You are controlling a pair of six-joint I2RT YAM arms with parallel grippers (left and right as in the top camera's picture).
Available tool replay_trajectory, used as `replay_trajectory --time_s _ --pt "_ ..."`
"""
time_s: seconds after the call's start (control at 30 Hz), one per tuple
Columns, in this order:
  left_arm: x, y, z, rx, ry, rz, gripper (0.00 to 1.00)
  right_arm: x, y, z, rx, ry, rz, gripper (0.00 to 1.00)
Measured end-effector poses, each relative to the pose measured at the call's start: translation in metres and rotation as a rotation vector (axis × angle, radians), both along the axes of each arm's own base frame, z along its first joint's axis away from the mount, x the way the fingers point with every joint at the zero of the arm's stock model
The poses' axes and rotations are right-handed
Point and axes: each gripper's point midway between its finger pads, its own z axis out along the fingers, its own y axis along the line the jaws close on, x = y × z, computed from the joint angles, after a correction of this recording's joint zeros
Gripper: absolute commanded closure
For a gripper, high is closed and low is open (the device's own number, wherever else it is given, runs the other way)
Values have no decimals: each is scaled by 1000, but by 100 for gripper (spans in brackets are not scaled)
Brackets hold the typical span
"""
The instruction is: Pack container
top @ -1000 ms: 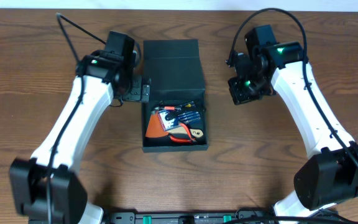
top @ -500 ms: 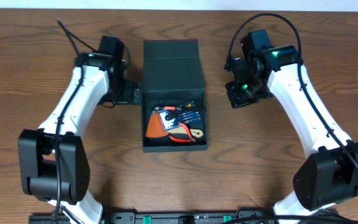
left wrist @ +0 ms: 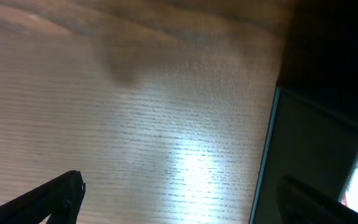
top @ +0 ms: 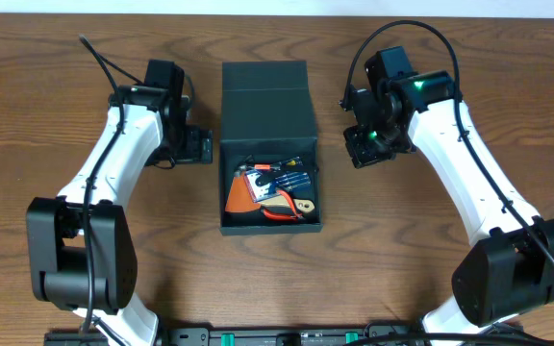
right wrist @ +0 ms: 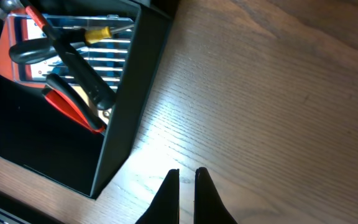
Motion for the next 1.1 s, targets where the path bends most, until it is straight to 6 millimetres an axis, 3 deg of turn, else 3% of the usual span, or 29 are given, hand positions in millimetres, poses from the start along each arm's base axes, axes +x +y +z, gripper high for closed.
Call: replay_trajectory --time_s 0.4,0.87,1.1 --pt "-5 -10 -8 -36 20 -16 4 1 11 -4 6 -22 28 99" --pt "-5 -19 -7 -41 15 -38 4 -9 34 -43 12 -36 96 99" --pt "-4 -19 -7 -41 12 -38 4 -12 43 -51 17 -47 121 99"
